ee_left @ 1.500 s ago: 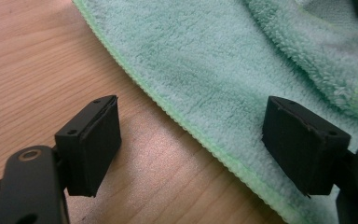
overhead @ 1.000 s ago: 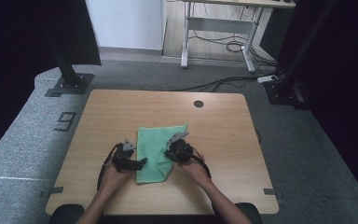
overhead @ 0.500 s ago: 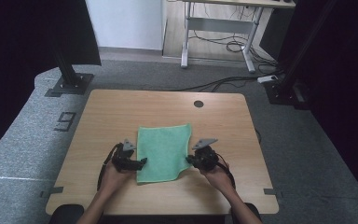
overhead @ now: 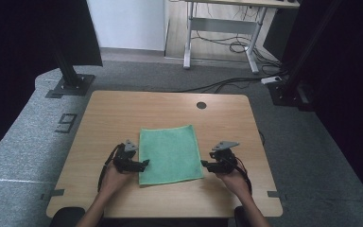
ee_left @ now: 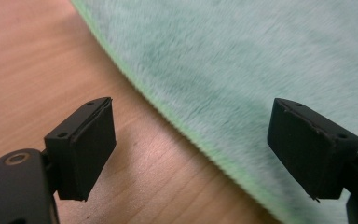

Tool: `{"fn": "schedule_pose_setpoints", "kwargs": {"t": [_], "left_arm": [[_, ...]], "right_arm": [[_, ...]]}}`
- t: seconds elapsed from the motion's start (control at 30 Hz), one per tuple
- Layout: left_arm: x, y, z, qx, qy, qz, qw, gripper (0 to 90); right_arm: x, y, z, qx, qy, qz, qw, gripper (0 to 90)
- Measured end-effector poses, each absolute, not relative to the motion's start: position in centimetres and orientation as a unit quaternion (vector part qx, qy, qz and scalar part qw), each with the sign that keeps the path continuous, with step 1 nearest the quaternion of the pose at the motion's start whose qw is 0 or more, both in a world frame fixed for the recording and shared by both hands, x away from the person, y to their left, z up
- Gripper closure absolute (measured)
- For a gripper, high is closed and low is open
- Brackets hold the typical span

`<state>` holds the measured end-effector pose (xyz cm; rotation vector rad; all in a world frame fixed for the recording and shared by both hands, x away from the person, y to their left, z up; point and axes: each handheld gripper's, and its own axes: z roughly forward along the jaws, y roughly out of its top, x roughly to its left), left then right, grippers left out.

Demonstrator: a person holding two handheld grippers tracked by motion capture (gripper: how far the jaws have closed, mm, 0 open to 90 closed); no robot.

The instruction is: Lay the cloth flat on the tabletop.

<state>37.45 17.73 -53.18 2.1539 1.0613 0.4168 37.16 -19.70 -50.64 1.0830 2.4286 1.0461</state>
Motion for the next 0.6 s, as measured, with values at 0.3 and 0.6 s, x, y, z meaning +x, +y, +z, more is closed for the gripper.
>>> {"fn": "schedule_pose_setpoints", "kwargs": {"t": [0.3,0.6], "left_arm": [[35.6,18.1,-53.6,0.841,0.408,0.166,0.314,13.8],[36.7,17.9,-54.2,0.836,0.426,0.180,0.295,9.5]], "right_arm": [[41.4,-17.6,-53.6,0.405,0.834,0.338,0.162,27.9],[41.3,-17.8,-54.5,0.405,0.834,0.329,0.179,24.4]]}}
